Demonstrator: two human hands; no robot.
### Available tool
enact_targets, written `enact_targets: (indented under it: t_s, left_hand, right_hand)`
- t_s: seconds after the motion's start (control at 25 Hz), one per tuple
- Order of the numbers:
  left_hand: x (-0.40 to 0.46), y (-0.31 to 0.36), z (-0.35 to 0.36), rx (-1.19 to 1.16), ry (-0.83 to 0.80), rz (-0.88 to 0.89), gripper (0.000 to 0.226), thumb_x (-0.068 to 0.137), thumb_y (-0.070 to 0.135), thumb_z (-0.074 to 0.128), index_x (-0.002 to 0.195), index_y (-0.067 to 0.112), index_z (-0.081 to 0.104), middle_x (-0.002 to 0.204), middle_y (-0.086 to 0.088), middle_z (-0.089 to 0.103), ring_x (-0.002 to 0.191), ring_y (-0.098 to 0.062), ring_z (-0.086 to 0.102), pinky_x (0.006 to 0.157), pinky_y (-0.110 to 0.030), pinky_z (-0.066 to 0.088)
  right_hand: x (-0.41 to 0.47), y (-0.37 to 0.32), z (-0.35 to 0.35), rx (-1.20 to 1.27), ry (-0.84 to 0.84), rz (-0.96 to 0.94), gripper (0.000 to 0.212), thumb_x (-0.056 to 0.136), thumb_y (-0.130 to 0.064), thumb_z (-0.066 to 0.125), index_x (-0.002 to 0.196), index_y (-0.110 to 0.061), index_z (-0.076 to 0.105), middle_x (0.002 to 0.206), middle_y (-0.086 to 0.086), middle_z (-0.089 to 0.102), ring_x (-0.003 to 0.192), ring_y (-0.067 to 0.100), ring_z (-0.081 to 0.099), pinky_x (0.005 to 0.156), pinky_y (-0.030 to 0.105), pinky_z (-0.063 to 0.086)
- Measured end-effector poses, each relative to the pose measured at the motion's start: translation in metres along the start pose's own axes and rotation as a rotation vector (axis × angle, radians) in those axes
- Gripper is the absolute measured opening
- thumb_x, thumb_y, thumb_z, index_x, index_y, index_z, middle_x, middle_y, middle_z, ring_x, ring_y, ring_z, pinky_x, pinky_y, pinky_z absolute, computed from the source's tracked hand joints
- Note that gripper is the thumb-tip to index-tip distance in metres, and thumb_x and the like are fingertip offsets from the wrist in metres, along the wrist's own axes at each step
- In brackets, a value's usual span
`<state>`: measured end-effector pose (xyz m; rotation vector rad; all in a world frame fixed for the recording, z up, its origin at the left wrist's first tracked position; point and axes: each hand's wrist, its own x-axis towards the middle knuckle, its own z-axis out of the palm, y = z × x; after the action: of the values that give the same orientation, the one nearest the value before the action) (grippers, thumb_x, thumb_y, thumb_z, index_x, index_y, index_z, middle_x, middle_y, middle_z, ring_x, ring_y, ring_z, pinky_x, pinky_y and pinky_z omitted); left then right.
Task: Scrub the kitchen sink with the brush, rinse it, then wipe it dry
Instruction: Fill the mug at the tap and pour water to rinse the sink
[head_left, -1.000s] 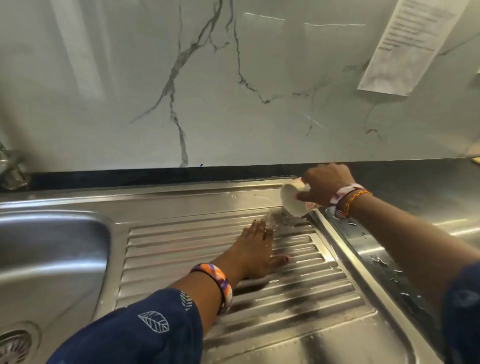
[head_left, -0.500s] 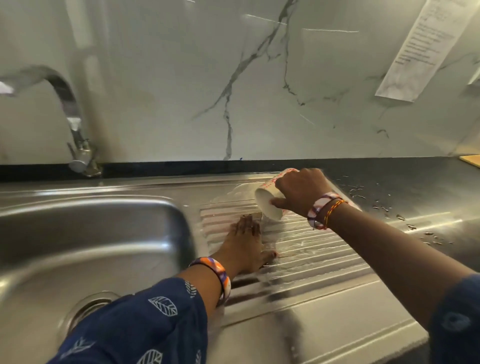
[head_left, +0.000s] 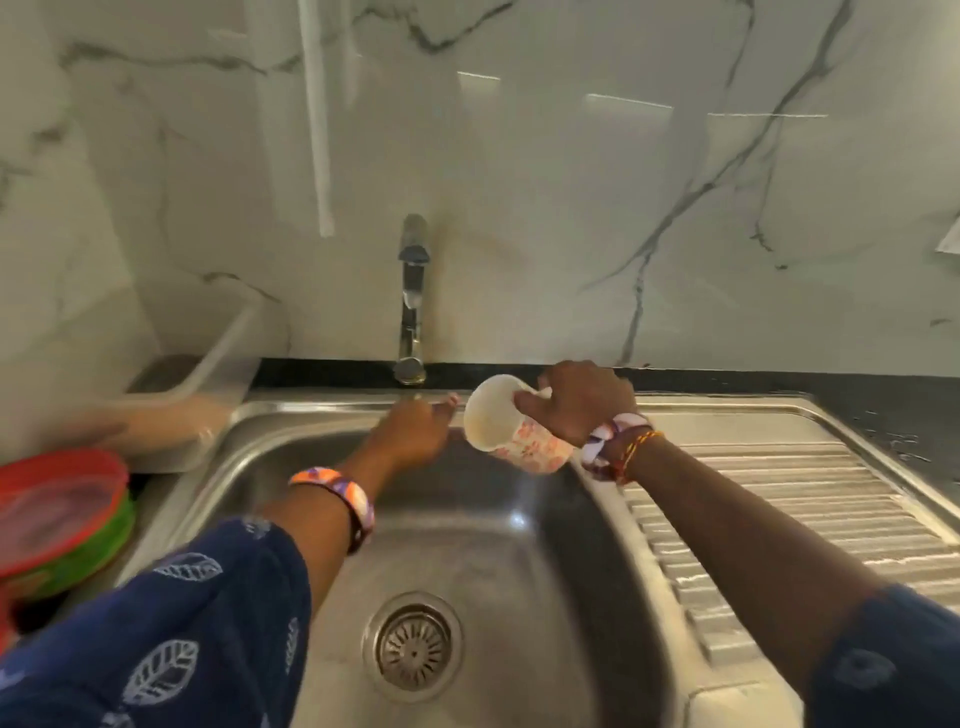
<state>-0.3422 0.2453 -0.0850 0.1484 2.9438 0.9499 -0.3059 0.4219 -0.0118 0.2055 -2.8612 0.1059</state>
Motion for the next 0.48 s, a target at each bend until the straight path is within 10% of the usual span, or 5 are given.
enact_targets:
  t_s: [0.2, 0.48]
  left_hand:
    - [0.053, -0.014, -0.064, -0.109, 0.225, -0.184, 0.058, 0.093, 0.056, 0.04, 0.101, 0.002, 0.061, 0.106, -0.018, 0.065, 0.097, -0.034, 0.061, 0.081, -0.036, 0.046]
    - [0.095, -0.012, -0.058, -0.119, 0.277, -0.235, 0.025, 0.091, 0.032, 0.057, 0.088, 0.007, 0.06, 0.084, -0.008, 0.06, 0.077, -0.023, 0.06, 0.061, -0.027, 0.042]
  right_hand:
    - [-0.004, -0.048, 0.048, 0.681, -0.251, 0.31, 0.037, 0.083, -0.045, 0.056, 0.067, -0.015, 0.07, 0.069, 0.003, 0.068, 0.069, 0.019, 0.063, 0.059, 0.024, 0.043]
    - [0.004, -0.068, 0.08, 0.934, -0.252, 0.459, 0.032, 0.087, -0.044, 0.054, 0.077, -0.019, 0.072, 0.069, -0.003, 0.067, 0.074, 0.017, 0.066, 0.065, 0.024, 0.048]
